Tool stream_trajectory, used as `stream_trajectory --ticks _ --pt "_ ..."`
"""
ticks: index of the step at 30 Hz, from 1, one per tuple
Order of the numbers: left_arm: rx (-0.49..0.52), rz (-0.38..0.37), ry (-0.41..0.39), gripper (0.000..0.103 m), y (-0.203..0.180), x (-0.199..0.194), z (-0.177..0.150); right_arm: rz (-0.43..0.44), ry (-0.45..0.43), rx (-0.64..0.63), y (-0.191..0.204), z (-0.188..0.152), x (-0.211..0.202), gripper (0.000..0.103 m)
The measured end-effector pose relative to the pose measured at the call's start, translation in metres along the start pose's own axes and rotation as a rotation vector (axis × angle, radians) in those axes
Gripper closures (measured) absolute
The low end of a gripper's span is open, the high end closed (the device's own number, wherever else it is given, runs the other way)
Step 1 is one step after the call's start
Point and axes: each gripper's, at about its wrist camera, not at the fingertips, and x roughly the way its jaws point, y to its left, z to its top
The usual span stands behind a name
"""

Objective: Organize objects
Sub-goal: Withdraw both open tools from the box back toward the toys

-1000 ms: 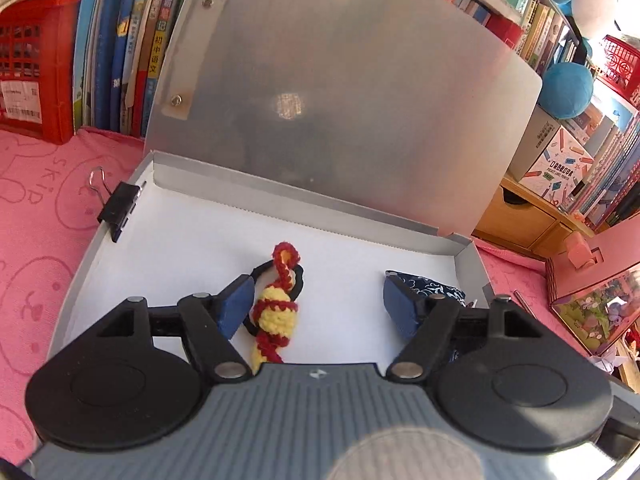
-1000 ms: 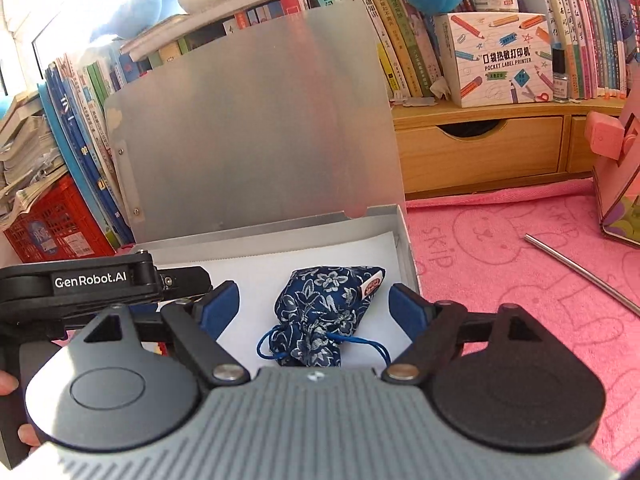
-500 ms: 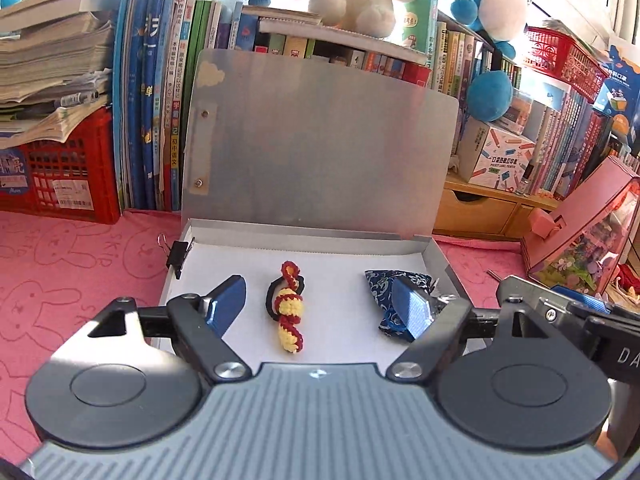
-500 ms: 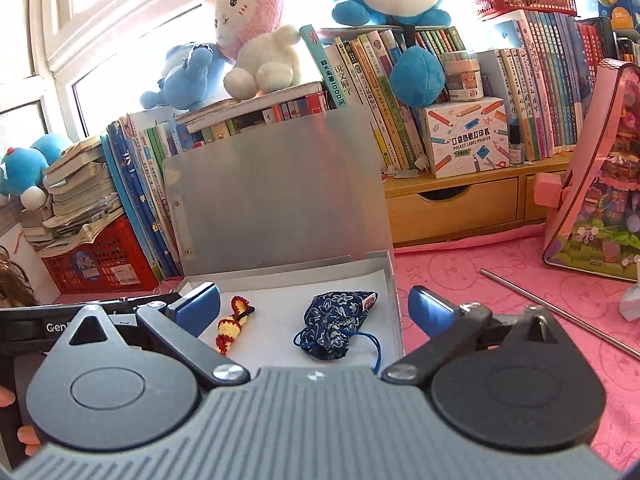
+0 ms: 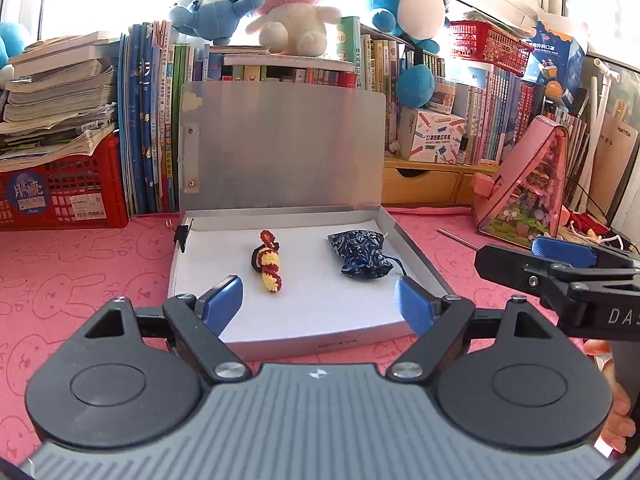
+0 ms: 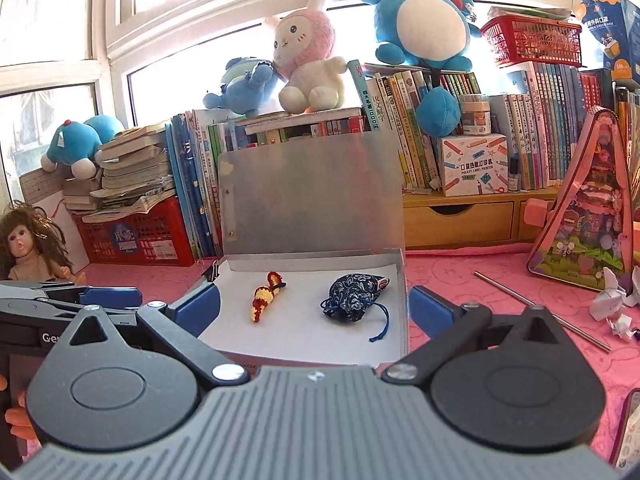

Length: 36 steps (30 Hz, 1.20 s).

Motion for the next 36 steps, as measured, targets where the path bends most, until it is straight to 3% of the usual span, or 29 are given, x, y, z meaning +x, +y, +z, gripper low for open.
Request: stream_trajectory --ticks 7,21,29,36 --pt "0.020 -0.020 -0.004 0.016 -0.008 -0.035 -0.033 0.024 -0.003 -0.019 0.006 -0.025 -0.028 0.000" --pt "0.086 0.004 -0.043 0.016 -0.018 -0.091 -0.089 -0.045 0.040 -0.036 -0.001 -0.079 -0.058 0.000" --pt "0.051 0.045 -0.057 0.015 -0.015 -0.109 -0.120 -0.094 0.083 -0.067 -0.002 -0.105 -0.063 0.000" --pt "0.050 0.138 -0.092 0.013 -0.008 -0.121 -0.135 -0.142 0.097 -0.079 -0.006 -0.115 -0.061 0.000"
